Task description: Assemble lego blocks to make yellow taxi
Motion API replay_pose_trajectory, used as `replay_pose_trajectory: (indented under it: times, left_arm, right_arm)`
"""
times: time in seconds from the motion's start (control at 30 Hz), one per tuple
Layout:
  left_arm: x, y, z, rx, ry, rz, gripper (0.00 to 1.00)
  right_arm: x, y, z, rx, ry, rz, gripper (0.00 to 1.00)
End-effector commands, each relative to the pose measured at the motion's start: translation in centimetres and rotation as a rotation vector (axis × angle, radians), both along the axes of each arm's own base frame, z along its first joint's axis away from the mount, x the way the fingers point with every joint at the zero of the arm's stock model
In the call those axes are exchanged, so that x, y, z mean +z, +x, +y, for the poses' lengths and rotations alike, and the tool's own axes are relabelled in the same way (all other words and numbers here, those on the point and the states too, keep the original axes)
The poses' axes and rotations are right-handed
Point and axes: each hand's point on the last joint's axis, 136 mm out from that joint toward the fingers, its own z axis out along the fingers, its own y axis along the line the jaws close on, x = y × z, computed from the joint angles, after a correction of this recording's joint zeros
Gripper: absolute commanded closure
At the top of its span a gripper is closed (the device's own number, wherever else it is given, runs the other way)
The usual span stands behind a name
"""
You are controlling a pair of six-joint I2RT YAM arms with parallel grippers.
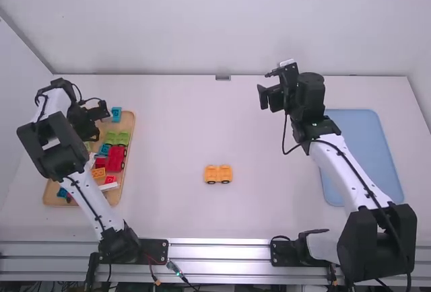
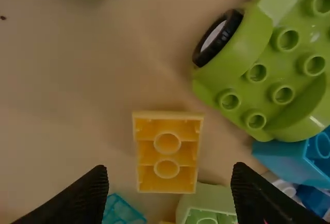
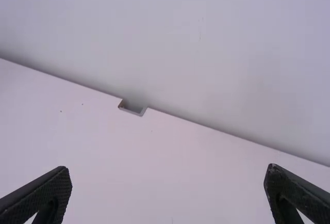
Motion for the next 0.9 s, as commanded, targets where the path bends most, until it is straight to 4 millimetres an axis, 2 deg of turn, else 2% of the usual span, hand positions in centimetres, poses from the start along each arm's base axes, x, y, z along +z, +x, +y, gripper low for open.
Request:
replay_pose_trajectory:
  times: [0.0, 0.1, 0.17, 0.23, 0.43, 0.63, 0.77, 0.87]
  left_arm:
    - [-0.4, -0.1, 0.3, 0.017, -0.023, -0.003, 0.33]
    - [-0.4, 0.0, -0.1, 0.025, -0.075, -0.033, 0.26]
    - [-0.5, 0.1, -0.4, 0.009, -0.090, -0.040, 0.26]
    - [-1.0, 0.2, -0.3, 0.007, -0.081, -0.044, 0.24]
    - [-3.5, 0.0, 0.6, 0.018, -0.011, -0.051, 0.26]
    - [-3.9, 0.0, 0.5, 0.005, 0.021, -0.034, 0.39]
    - [-3.9, 0.0, 0.5, 0.005, 0.022, -0.034, 0.55]
    - [-3.8, -0.1, 0.8, 0.012, 0.024, -0.033, 0.62]
  right_arm:
    - [2.6, 0.1, 0.2, 0.003, 0.015, -0.053, 0.01]
    - [2.6, 0.1, 0.2, 0.003, 0.015, -0.053, 0.01]
    - [2.6, 0.1, 0.2, 0.003, 0.015, -0.053, 0.01]
    - [2.6, 0.1, 0.2, 0.003, 0.016, -0.053, 0.01]
    - [2.7, 0.1, 0.2, 0.003, 0.016, -0.054, 0.01]
    - [3.0, 0.2, 0.3, 0.004, 0.019, -0.069, 0.01]
    - [3.2, 0.2, 0.3, 0.004, 0.020, -0.075, 0.01]
    - [3.2, 0.2, 0.2, 0.004, 0.020, -0.075, 0.01]
